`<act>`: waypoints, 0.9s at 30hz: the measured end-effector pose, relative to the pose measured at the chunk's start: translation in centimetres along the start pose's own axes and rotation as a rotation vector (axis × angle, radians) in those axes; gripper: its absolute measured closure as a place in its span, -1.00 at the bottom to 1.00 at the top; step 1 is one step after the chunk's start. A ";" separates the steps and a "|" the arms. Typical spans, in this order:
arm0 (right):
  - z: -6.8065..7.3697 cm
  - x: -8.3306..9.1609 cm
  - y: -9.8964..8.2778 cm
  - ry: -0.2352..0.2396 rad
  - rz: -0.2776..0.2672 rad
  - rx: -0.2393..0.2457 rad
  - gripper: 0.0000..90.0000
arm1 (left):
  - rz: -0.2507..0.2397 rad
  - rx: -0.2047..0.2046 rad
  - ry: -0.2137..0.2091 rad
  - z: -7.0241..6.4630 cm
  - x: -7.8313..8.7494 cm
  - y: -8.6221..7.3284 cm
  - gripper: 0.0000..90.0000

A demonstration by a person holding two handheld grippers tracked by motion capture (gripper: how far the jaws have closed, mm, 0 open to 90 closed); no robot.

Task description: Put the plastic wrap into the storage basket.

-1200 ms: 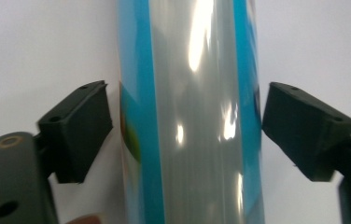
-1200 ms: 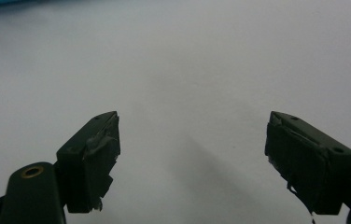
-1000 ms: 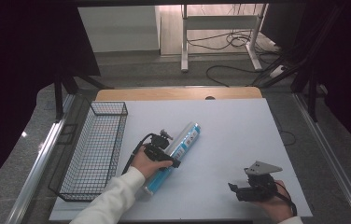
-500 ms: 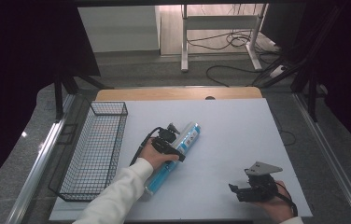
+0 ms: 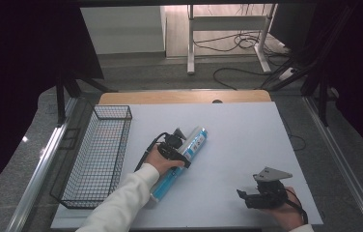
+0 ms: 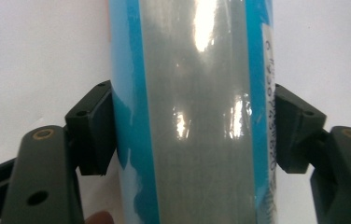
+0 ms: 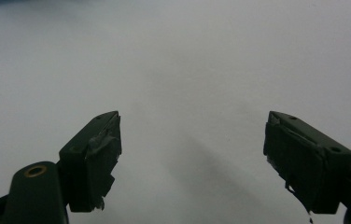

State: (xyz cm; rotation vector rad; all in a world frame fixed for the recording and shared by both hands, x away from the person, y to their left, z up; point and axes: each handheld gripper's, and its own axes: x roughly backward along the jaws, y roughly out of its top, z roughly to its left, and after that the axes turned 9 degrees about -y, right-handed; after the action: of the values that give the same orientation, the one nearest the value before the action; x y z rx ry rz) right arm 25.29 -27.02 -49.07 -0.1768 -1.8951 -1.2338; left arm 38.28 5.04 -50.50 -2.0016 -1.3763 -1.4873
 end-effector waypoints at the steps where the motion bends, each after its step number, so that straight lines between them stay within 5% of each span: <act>1: 0.0 0.0 0.0 -0.001 0.000 0.000 -0.56 | 0.002 0.002 -0.001 0.0 0.0 0.0 -0.32; 15: -0.1 0.0 0.0 -0.010 0.004 -0.005 -0.55 | 0.000 0.030 -0.046 0.5 0.5 0.0 -0.30; 27: -0.1 0.1 0.0 -0.015 -0.001 -0.007 -0.55 | -0.072 0.041 -0.121 0.7 4.5 -0.5 -0.30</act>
State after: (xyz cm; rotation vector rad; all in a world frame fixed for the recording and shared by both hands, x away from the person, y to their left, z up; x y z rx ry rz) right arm 25.31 -27.14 -48.95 -0.1893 -1.9045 -1.2435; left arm 38.31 8.13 -47.06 -2.0673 -1.5292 -1.3744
